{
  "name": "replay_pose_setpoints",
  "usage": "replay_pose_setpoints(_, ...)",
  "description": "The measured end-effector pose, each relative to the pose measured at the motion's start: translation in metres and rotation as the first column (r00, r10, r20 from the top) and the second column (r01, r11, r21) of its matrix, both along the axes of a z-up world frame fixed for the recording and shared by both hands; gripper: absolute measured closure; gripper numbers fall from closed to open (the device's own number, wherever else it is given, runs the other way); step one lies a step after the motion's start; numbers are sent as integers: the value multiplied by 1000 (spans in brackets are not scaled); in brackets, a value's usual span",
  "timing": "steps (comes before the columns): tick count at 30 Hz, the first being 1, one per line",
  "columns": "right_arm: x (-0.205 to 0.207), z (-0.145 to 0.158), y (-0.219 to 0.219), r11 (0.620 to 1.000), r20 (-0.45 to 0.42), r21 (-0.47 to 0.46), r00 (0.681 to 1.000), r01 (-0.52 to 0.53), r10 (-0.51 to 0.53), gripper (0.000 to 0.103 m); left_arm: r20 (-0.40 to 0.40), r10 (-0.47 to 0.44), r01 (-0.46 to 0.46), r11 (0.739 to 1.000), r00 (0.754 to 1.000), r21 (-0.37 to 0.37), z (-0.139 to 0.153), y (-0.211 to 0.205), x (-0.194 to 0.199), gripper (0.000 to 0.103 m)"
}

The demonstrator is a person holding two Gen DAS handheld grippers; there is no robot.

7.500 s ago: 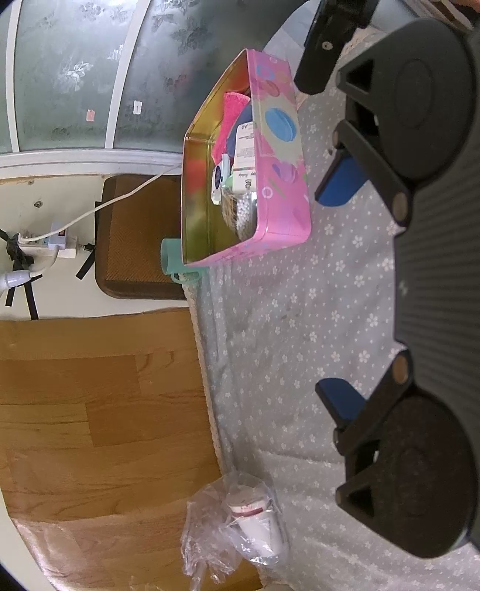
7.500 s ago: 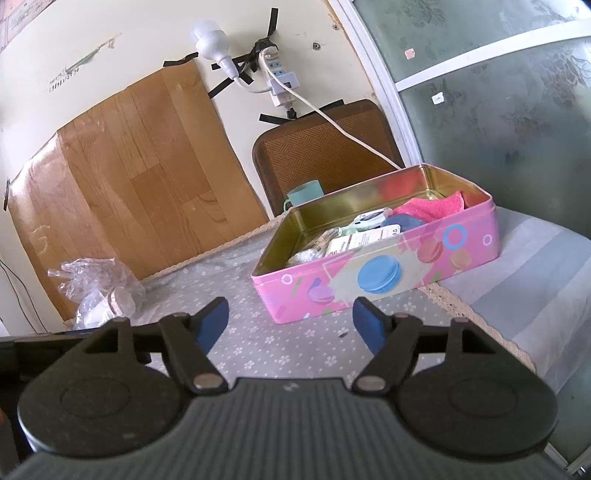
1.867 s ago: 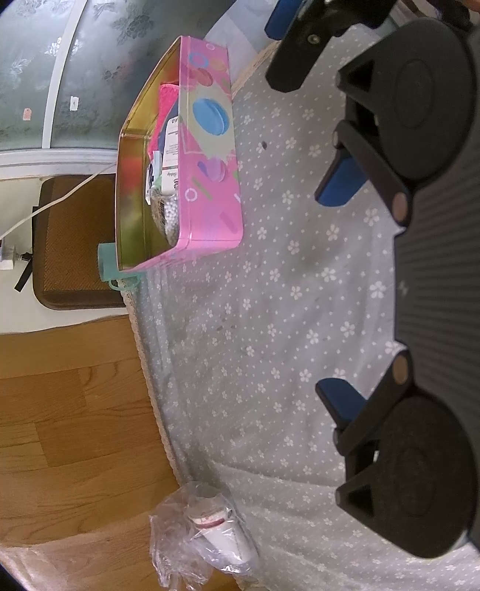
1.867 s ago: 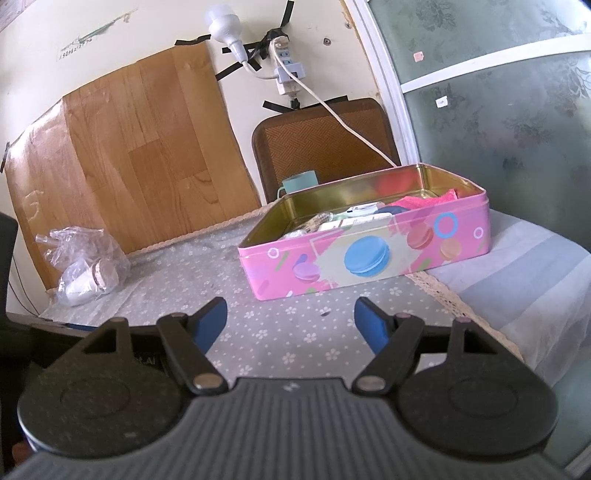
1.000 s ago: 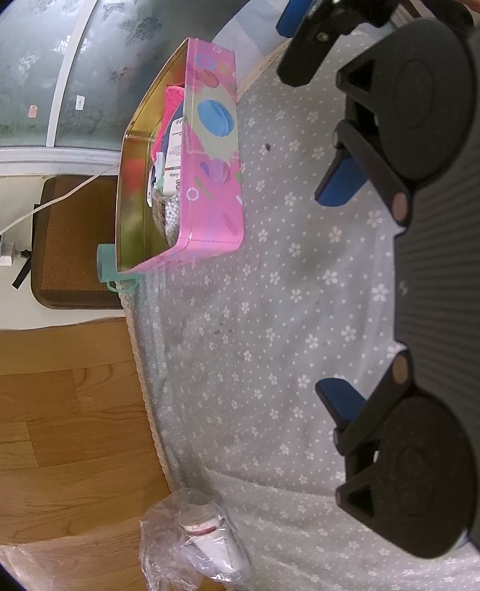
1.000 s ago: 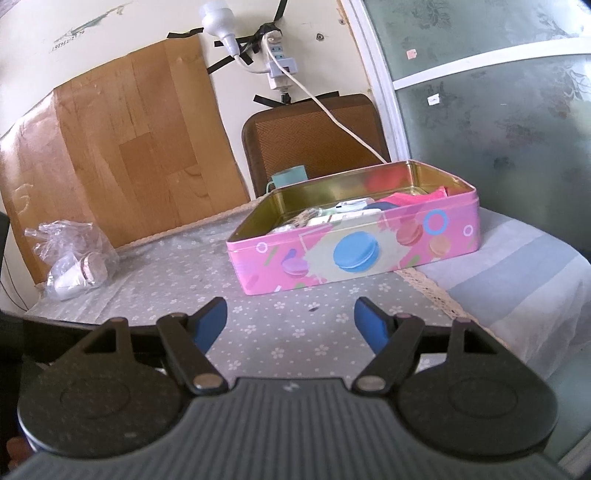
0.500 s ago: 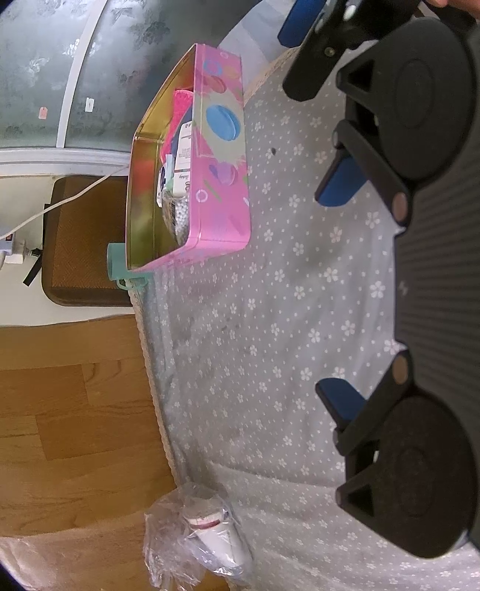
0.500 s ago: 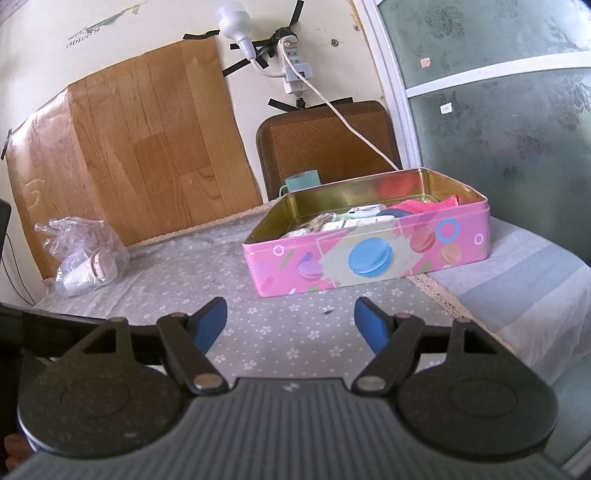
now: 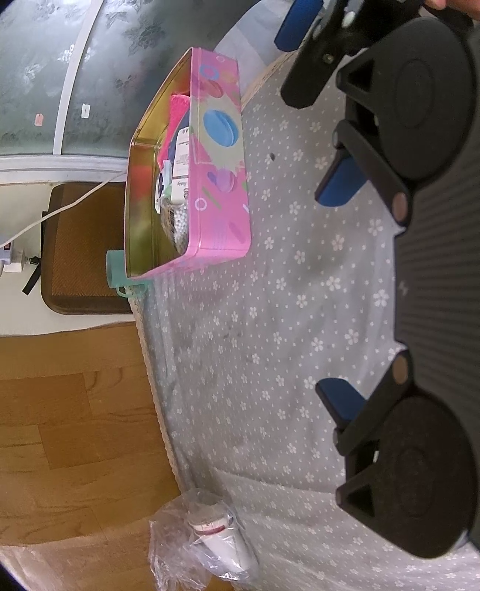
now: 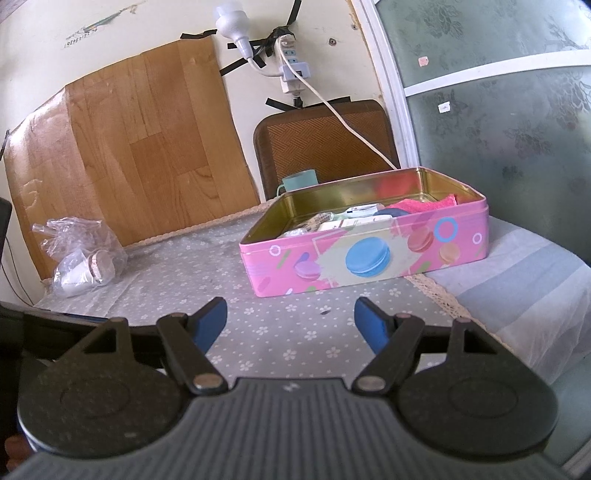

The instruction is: Organize soft objects

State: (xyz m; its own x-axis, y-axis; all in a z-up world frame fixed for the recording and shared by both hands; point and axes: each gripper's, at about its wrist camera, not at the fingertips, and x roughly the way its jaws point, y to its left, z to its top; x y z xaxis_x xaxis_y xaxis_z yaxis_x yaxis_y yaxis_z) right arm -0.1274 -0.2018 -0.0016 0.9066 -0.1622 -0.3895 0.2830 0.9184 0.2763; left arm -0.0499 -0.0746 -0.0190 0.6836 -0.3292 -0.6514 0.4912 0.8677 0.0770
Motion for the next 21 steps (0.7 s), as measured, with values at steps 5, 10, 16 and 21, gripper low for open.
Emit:
replay_pose_setpoints(5,0,0,0,1000,0,0,1000,1,-1,25,2,-7,7,1000,1000,-1,1,-1,-1,0)
replay_pose_setpoints(10,0,0,0,1000,1,-1,1000,1,-1,25,6,-12,12,1000,1000,0,1,-1,-2,0)
replay_pose_setpoints(16,0,0,0,1000,1,0,1000,2,-2,25,13,-12,12,1000,1000,-1,2,0,-4,0)
replay_pose_setpoints(21,0,1,-1,1000,1,-1,1000,2,-2,25,6,-14,14,1000,1000,-4,2,1,-3,0)
